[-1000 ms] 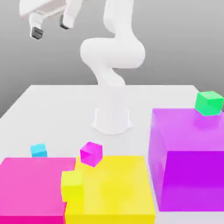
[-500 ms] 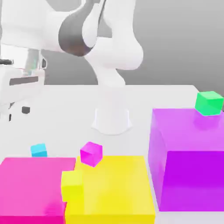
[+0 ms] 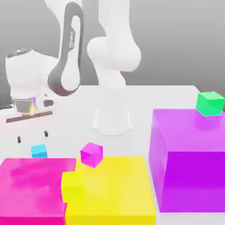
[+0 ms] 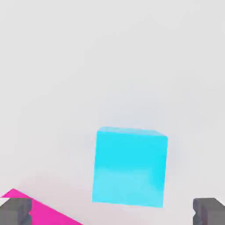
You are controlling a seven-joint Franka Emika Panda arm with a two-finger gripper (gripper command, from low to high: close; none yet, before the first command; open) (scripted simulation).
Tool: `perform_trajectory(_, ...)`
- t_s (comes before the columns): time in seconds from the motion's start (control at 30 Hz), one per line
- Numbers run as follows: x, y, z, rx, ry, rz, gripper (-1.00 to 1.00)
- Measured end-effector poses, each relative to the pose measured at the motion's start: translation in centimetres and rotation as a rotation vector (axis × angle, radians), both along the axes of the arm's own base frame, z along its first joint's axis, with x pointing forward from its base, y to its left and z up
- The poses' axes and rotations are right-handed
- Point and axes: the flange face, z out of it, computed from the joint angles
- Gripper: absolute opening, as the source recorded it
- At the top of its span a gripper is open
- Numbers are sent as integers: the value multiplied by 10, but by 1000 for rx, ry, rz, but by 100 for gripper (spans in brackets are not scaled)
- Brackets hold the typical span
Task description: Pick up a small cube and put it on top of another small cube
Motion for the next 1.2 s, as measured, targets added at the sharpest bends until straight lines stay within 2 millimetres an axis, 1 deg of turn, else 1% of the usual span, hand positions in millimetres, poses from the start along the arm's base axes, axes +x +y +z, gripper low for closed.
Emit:
perform_trajectory(0.17, 1, 2, -43, 3, 2, -2, 0)
perform_trajectory(0.2, 0, 3, -50, 3, 2, -2, -100)
perform_trajectory(0.37, 0, 3, -50, 1, 0, -1, -100)
perform_trajectory(0.4, 0, 3, -53, 1, 0, -2, -100)
perform_trajectory(0.43, 0, 3, -50, 1, 0, -2, -100)
perform_trajectory(0.5, 1, 2, -37, 1, 1, -2, -100)
perform_trajectory(0.67, 1, 3, 4, 1, 1, -2, -100)
perform_trajectory(0.7, 4, 1, 11, 1, 0, 12, -100)
perform_trajectory(0.73, 10, 0, 18, 0, -1, 35, -100)
perform_trajectory(0.77, 23, 3, 24, 0, -2, 85, -100)
perform_trajectory(0.83, 61, 23, 36, -1, -4, 227, -100)
perform_trajectory(0.97, 113, 49, 63, -3, -6, 434, -100)
perform_trajectory(1.07, 150, 77, 84, -4, -6, 591, -100)
perform_trajectory(1.2, 193, 123, 113, -5, -3, 801, -100)
